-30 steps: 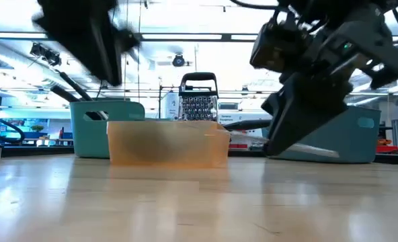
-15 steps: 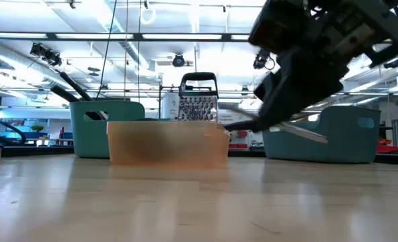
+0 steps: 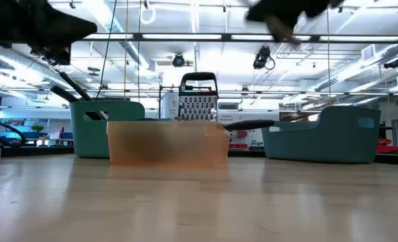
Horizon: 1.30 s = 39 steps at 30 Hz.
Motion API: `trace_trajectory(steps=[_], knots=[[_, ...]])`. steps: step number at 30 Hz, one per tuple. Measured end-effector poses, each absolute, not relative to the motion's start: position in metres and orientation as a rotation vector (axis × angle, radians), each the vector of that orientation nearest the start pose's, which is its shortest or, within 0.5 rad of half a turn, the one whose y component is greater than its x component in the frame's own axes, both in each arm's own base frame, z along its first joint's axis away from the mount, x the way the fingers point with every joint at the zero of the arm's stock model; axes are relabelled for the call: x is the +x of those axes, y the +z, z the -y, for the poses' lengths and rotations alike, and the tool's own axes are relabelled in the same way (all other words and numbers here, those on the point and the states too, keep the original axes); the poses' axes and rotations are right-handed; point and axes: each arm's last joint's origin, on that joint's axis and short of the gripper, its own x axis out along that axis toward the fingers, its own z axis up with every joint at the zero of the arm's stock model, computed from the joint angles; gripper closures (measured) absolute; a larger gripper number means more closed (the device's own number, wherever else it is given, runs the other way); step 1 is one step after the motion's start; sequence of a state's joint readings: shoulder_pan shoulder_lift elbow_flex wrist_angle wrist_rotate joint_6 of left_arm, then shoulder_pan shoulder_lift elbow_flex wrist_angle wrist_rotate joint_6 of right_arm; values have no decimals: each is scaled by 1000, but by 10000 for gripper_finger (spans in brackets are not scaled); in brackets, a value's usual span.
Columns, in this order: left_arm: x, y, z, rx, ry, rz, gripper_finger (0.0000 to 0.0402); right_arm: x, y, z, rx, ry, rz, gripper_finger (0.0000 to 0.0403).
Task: Pick & Place Kitchen Items
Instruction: Put the silver knife into the blue bin
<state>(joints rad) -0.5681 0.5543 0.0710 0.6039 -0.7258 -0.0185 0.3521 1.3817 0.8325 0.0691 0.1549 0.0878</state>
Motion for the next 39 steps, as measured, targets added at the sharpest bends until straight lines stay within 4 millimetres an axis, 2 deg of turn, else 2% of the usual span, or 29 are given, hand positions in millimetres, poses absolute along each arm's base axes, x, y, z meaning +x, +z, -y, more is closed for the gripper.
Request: trace_trajectory(steps=[3,7,10,14,19,24,27,31,39], knots=[[120,196,52,-64,174,119,399,258,273,-81,-41,131,-347,341],[121,204,51,-68,189,140,399,221,302,-53,-52,-101,-222,341],[121,205,51,-69,188,141,399,195,316,-35,-72,-253,-173,341],[122,203,51,-54,185,120,399,167,326,-20,-83,-330,-83,341],[122,202,51,-74,183,115,399,139,315,-1,-96,-451,-66,341],[122,202,51,-77,183,111,399,118,304,14,3,-670,-7,341],[122,202,51,-80,183,112,399,116,288,20,-10,-804,-118,341],[122,201,52,-95,182,109,399,118,273,28,-15,-875,-269,341],[122,201,52,-94,182,108,399,111,276,47,99,-903,-581,341]])
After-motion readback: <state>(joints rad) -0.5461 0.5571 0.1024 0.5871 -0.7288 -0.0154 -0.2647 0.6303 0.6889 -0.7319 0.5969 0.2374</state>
